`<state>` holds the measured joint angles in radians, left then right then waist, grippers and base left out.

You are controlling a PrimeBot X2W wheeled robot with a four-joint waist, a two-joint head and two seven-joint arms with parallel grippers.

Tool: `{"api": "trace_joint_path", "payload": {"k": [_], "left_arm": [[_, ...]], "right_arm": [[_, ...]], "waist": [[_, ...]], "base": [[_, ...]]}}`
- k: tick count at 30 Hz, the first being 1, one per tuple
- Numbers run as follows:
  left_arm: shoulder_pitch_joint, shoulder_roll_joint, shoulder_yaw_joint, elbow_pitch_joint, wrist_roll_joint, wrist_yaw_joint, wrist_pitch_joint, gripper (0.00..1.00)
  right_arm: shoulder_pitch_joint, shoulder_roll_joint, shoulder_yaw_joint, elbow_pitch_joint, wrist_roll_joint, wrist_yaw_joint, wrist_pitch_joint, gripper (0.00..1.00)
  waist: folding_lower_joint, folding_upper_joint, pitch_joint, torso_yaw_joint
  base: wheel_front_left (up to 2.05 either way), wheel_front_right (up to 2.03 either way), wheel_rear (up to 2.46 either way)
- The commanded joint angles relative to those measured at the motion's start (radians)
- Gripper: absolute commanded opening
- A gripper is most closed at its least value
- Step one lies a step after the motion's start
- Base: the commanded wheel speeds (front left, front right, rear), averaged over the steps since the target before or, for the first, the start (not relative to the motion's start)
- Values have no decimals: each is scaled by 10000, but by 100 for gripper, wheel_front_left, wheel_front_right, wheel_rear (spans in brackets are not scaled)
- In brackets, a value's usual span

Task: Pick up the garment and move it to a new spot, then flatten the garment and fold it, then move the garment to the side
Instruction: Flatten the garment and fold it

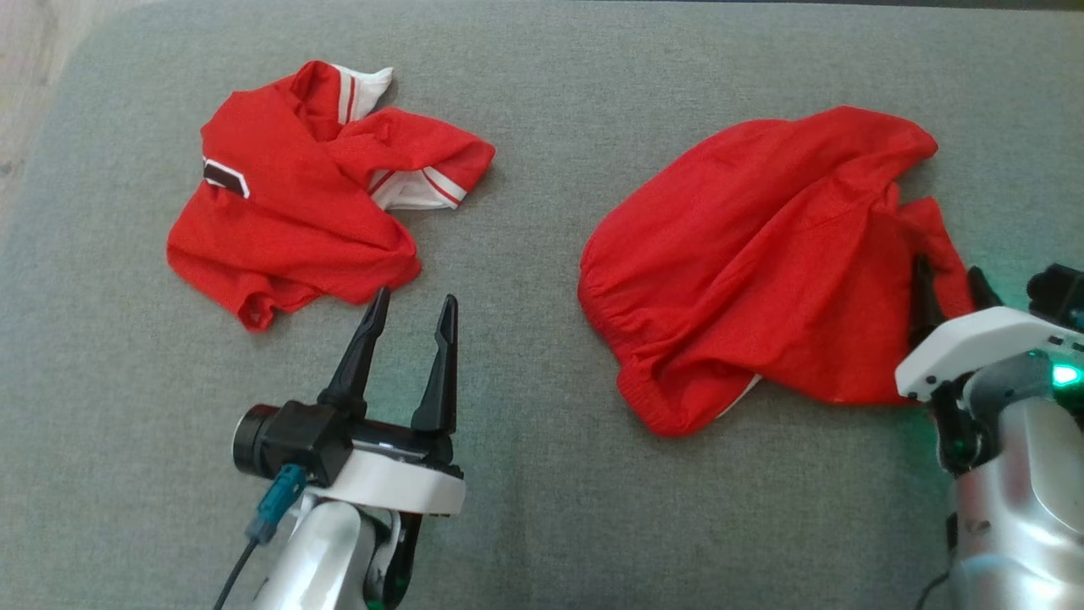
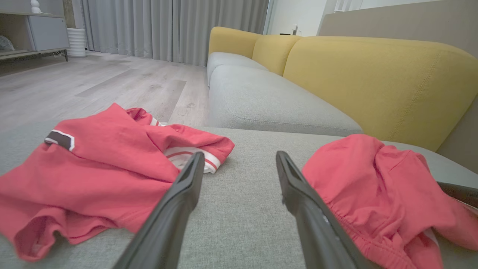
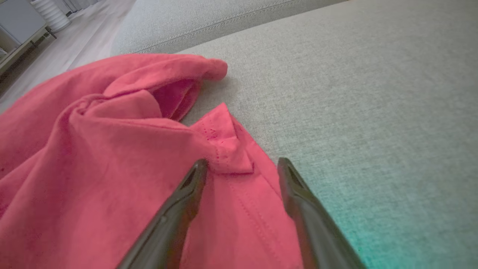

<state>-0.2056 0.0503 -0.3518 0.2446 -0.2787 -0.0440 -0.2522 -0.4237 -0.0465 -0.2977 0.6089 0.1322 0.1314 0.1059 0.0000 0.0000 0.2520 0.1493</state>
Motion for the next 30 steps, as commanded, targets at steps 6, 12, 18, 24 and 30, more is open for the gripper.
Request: {"api": "trace_joint_path", "payload": {"k": [6,12,18,24,30], "left_arm": [[-413,-1,255,-267,73,50,-95,100],[-362,-1,263,-185,65,61,-95,100],[-231,-1,337,-157,45,59,-95,100],[-122,-1,230,-150,-25,51,-95,100],[-107,-1,122,-218,-129,86,-95,100]], "right_arm": [[-626,-110,713,111,376,-7,-242,0],[-677,-351,1070,76,729,-7,-794,0],[-611,-471,1530,-528,932,-7,-1137,0],[-874,-432,1546,-1447,1347,-7,-774,0],[-1541,-467,1010,-1508,932,-7,158,0]], "waist": [[0,0,14,-100],[0,0,-206,-178],[0,0,-556,-268],[0,0,-776,-194],[0,0,-727,177]], "base": [[0,0,0],[0,0,0],[0,0,0],[0,0,0],[0,0,0]]}}
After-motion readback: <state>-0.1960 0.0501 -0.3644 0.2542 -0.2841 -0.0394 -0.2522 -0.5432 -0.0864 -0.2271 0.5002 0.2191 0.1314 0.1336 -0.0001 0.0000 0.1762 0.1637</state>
